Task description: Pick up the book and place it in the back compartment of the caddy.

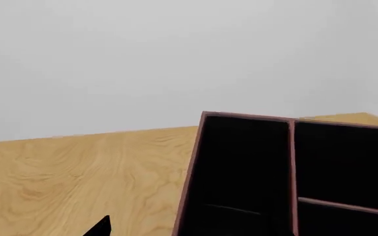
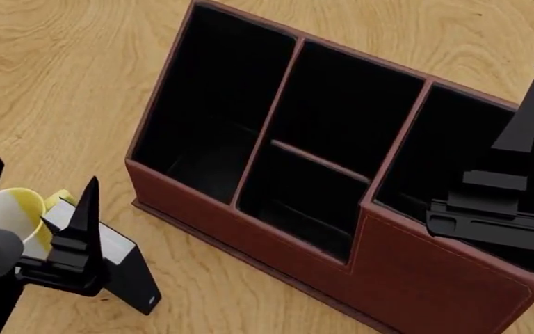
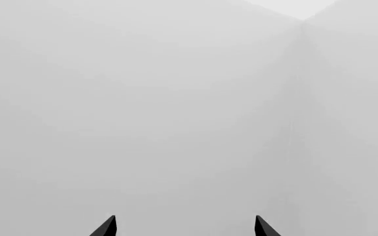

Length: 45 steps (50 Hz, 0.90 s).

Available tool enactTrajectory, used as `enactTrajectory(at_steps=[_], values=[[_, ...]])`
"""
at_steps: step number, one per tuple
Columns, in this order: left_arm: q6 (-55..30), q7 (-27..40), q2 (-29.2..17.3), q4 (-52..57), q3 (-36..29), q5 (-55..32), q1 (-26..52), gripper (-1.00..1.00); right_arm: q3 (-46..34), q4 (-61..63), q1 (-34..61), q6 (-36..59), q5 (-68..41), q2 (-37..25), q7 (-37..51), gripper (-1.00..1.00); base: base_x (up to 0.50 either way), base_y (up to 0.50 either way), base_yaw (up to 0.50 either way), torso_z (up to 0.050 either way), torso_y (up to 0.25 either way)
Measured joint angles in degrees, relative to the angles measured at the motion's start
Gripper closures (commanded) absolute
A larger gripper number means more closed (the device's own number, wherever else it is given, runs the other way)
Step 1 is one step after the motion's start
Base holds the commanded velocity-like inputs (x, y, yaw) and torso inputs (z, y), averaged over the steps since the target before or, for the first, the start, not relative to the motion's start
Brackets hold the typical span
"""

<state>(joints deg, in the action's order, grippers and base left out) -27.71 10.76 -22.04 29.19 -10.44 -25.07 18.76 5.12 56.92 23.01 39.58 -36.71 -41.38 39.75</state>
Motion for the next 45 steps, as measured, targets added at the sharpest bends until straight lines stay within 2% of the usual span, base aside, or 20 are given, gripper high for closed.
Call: enactTrajectory(at_steps=[8,25,34,45], values=[[-4.6,-1.7,-4.1,3.5,-0.9,-1.1,2.1,-1.00,-0.2,-0.1,-0.1,-0.4,-0.1,-0.2,0.2,-1.00,0.00,0.00,0.00,0.000,0.000],[-13.2,-8.8,-16.3,7.5,-5.4,0.4,10.5,-1.00,-0.1,0.2,-0.2,-0.9,-1.0,-0.9,1.0,-1.00,0.00,0.00,0.00,0.000,0.000],[-15.2,-14.9,-22.8,7.9,-10.7,4.2,16.9,-1.00,0.3,0.5,-0.3,-1.1,-1.8,-1.5,1.5,-1.00,0.00,0.00,0.00,0.000,0.000],[-13.8,-24.9,-29.6,6.5,-19.4,10.8,25.3,-1.00,-0.3,0.7,0.9,-0.8,-2.8,-2.1,2.3,-1.00,0.00,0.00,0.00,0.000,0.000]])
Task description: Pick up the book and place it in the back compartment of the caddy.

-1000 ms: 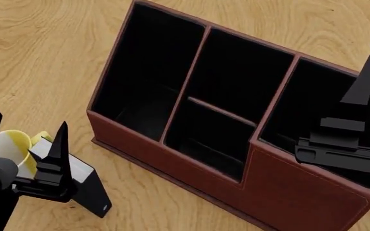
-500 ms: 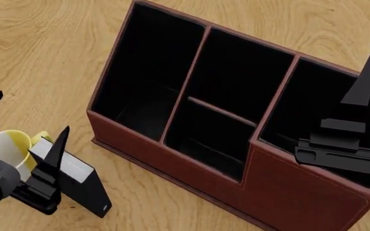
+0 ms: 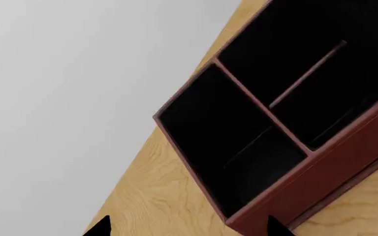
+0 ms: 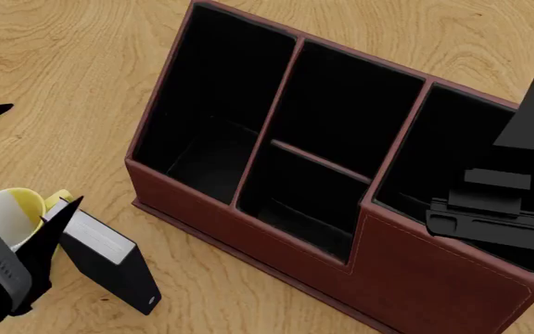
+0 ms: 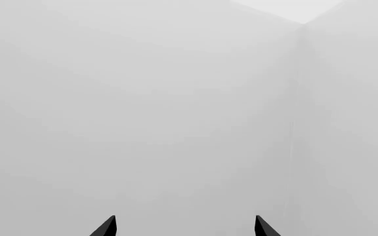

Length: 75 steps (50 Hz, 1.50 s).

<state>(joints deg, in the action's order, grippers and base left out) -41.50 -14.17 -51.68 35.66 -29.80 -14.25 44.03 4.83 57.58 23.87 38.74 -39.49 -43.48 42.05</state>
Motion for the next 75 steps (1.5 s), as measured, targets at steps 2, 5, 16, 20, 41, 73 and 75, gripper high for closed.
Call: enactTrajectory(at_steps=[2,5,16,20,41,73,75], values=[[0.4,-1.7,-1.0,-0.2,-1.3,1.0,1.2,-1.00,-0.1,0.1,0.1,0.0,-0.2,-0.1,0.2,-1.00,0.00,0.00,0.00,0.000,0.000],[1.0,-4.2,-2.5,-0.2,-3.0,2.3,2.9,-1.00,-0.2,0.1,0.4,0.1,-0.5,-0.3,0.4,-1.00,0.00,0.00,0.00,0.000,0.000],[4.6,-12.8,-6.4,-0.9,-8.2,6.6,8.1,-1.00,-1.3,0.3,1.6,0.4,-1.2,-1.0,1.4,-1.00,0.00,0.00,0.00,0.000,0.000],[7.1,-15.8,-7.3,-2.1,-10.0,8.1,9.5,-1.00,-1.7,0.3,1.9,0.5,-1.4,-1.2,1.7,-1.00,0.00,0.00,0.00,0.000,0.000],[16.4,-33.3,-7.6,-8.9,-18.8,13.9,17.0,-1.00,-2.4,1.0,3.3,0.7,-3.6,-2.9,4.0,-1.00,0.00,0.00,0.00,0.000,0.000],[22.6,-42.4,-2.1,-19.4,-26.2,18.5,20.7,-1.00,-3.3,0.4,3.6,-1.4,-5.5,-5.5,6.5,-1.00,0.00,0.00,0.00,0.000,0.000],[22.8,-42.5,-1.9,-19.9,-26.5,18.7,20.8,-1.00,-3.4,0.4,3.6,-1.5,-5.6,-5.6,6.6,-1.00,0.00,0.00,0.00,0.000,0.000]])
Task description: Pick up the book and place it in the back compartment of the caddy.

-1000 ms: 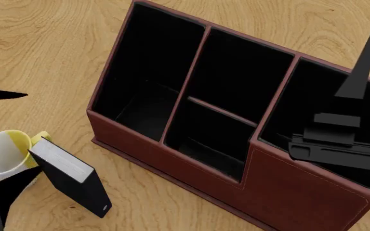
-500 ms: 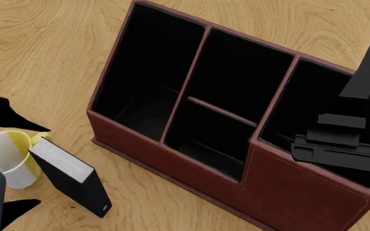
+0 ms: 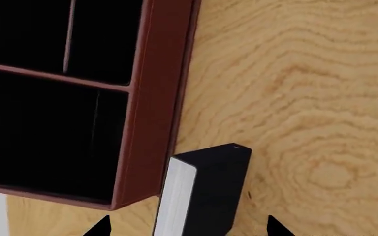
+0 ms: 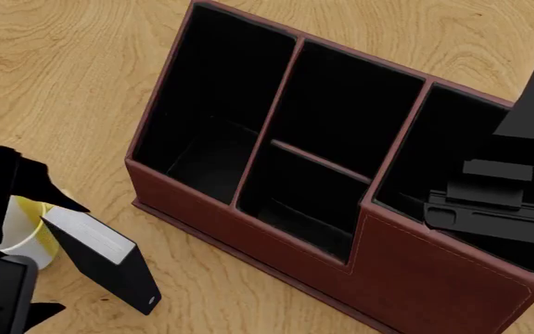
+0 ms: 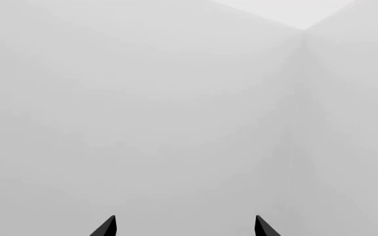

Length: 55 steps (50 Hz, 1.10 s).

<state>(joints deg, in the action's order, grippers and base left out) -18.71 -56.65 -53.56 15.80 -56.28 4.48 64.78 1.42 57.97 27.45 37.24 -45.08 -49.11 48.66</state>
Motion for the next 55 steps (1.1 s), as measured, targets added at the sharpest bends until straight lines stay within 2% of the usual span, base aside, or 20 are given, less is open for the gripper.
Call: enactTrajectory(at_steps=[55], values=[[10.2,1.6,8.3,-20.5,-5.0,4.8,1.8,-1.00,-1.6,-0.8,-1.3,-2.9,0.0,-2.4,2.2,-1.00,0.00,0.00,0.00,0.000,0.000]])
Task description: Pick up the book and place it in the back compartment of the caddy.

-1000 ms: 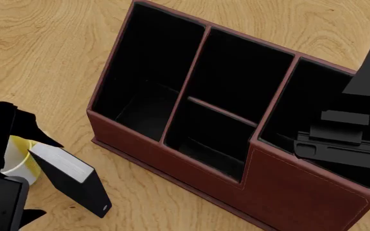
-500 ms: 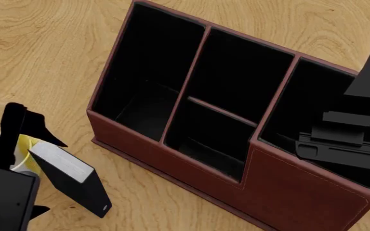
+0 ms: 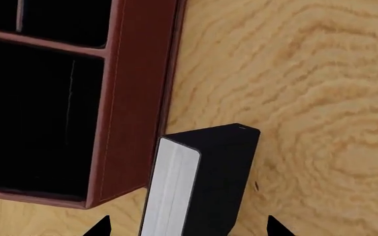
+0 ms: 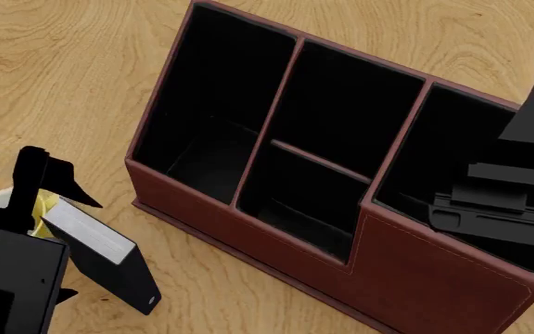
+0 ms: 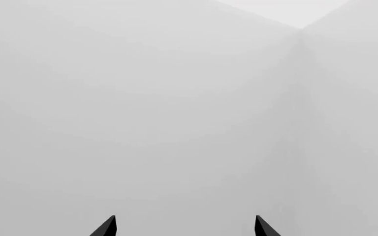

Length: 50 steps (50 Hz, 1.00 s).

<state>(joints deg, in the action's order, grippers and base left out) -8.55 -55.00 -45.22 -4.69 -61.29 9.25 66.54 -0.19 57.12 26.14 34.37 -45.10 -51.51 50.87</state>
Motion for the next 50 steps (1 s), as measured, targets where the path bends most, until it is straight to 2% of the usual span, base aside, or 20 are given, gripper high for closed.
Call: enactTrajectory(at_steps=[50], values=[[10.7,2.7,9.5,-21.7,-3.3,2.1,2.8,-1.00,0.0,-0.2,-1.0,-1.6,-0.9,-2.2,1.8,-1.00,0.00,0.00,0.00,0.000,0.000]])
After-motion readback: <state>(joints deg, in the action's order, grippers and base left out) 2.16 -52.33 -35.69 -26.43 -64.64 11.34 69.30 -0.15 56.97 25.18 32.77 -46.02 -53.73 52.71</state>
